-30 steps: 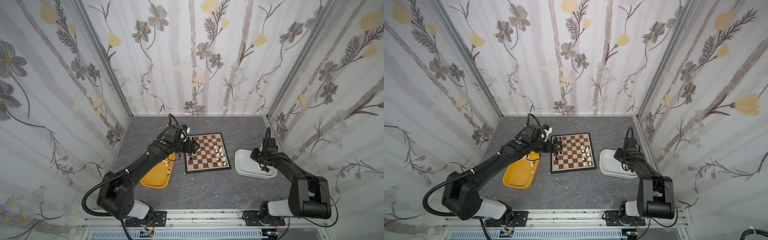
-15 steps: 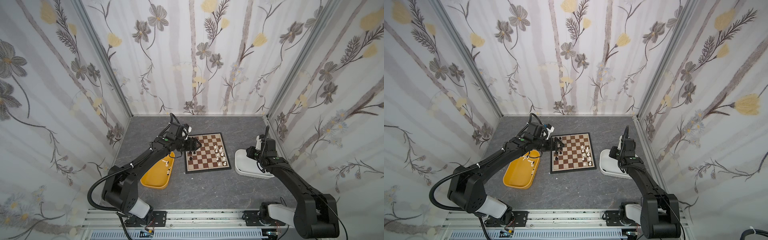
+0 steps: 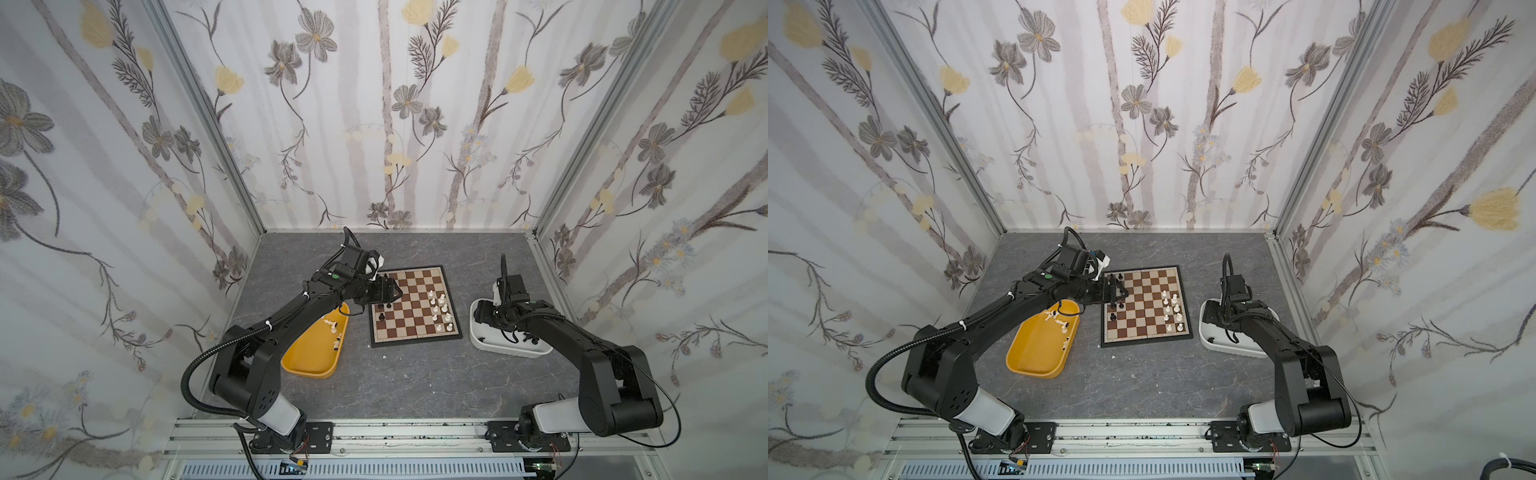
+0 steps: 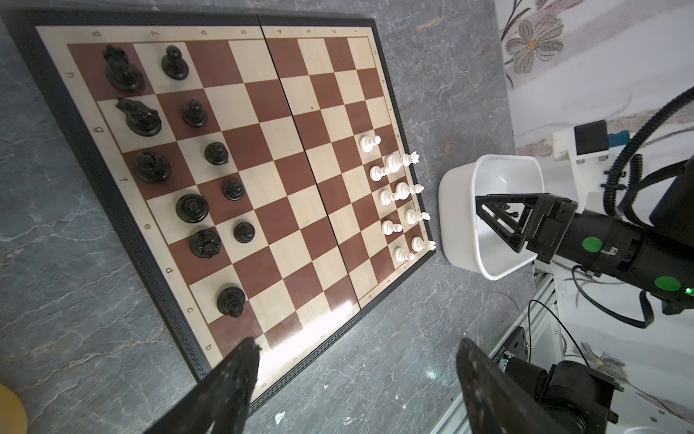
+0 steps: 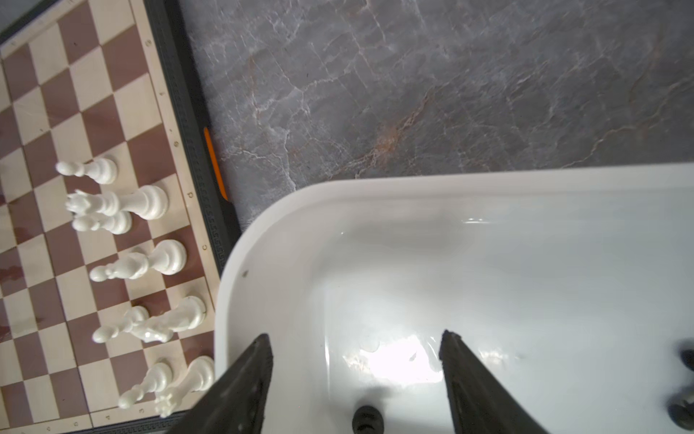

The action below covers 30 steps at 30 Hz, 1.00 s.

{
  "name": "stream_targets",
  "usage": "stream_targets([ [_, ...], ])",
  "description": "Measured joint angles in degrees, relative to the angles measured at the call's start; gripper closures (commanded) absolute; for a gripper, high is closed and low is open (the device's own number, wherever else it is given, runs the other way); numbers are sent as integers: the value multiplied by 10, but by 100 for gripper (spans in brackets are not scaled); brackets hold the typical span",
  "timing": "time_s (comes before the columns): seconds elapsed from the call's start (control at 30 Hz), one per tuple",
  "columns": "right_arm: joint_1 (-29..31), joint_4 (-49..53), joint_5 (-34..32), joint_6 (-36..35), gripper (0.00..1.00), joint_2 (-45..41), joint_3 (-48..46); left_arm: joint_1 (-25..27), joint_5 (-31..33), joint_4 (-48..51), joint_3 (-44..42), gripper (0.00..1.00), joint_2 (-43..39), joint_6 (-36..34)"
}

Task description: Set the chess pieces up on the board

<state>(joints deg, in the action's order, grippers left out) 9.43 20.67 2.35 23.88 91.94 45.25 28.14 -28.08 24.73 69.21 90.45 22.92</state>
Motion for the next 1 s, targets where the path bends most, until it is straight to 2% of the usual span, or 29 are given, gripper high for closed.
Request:
stream_targets([
  [0.1, -4, 2, -30, 7, 24, 36, 20, 0, 0, 2, 8, 16, 10, 0],
  [0.23, -17, -11, -26, 14, 19, 93, 65, 0, 1, 4, 16, 16, 18, 0],
  [0.43, -85, -52, 9, 39, 13, 143, 129, 0, 3, 3, 20, 16, 26, 0],
  [0.6, -135, -85, 13, 61, 11, 147, 157, 0, 4, 3, 17, 15, 26, 3],
  [0.7, -140, -78, 9, 63, 11, 120, 149, 0, 5, 3, 15, 14, 22, 4],
  [0.8, -144, -68, 11, 63, 13, 60, 95, 0, 7, 2, 4, 14, 7, 4],
  [1.0, -184, -14, 11, 63, 26, -58, -43, 0, 11, 1, -6, 13, -2, 0],
])
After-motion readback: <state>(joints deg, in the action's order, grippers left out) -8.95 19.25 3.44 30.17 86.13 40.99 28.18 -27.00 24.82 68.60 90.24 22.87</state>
